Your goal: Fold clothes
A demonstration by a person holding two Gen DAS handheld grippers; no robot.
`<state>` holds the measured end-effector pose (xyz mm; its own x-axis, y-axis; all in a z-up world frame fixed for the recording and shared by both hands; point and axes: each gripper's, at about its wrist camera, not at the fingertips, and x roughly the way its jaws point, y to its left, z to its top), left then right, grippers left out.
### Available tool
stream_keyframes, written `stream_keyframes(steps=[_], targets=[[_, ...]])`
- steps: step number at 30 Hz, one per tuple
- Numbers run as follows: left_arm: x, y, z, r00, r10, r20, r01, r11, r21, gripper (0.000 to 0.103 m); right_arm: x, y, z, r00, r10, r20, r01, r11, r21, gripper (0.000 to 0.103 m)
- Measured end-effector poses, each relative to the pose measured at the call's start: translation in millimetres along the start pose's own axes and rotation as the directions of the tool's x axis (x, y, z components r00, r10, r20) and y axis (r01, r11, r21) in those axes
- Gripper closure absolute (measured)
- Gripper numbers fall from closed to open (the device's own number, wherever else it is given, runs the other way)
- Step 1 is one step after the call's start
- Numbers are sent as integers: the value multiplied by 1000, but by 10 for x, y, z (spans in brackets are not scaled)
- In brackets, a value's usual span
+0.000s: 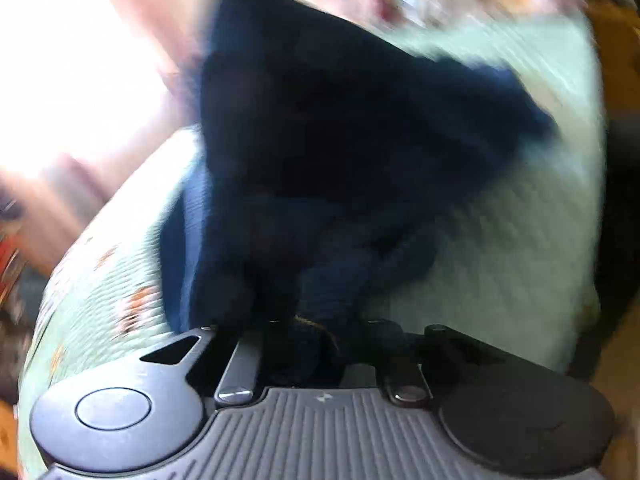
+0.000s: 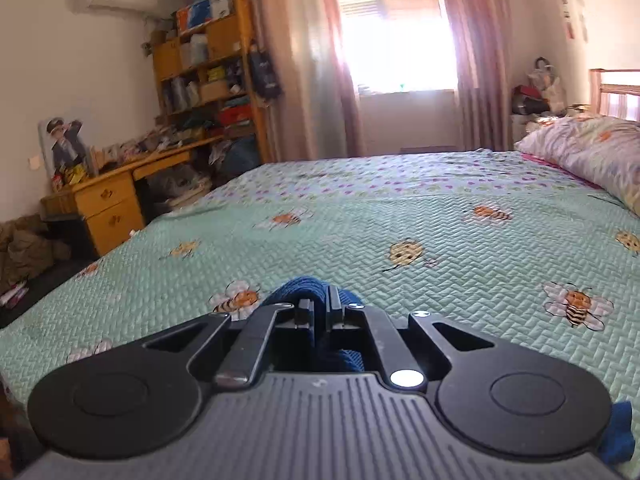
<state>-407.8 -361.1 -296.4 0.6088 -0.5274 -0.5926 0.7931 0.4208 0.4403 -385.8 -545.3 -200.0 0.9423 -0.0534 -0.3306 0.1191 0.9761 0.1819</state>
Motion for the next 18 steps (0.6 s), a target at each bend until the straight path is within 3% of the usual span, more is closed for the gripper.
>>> stream_keyframes(steps=[3,5,7,12,14,17,18], targets=[[-472,393,76,989,24,143,4,981,-195,89,-160,-47,117,998,-17,68,15,999,30,97],[-772,606,127,976,82,202,-30,968,-248,89,-290,-85,254,993,-16,118,10,998,56,97],[-1114,787,176,952,148,267,-71,958,-277,89,-445,-103,420,986,-9,167,-3,997,76,97],[-1958,1049,129,873,199,445,-64,952,-300,88,-657,-150,614,979,-22,202,-8,989,148,97],[-2042,1009,57,878,192,439,-65,955,-288,88,-560,-204,565,986,-33,162,3,984,179,97],[-1861,954,-78,927,128,352,-15,952,-307,88,-219,-293,380,999,-42,28,34,971,238,91],[-1736,908,-124,944,108,310,-5,949,-316,87,-36,-309,266,997,-37,-68,53,966,253,76]])
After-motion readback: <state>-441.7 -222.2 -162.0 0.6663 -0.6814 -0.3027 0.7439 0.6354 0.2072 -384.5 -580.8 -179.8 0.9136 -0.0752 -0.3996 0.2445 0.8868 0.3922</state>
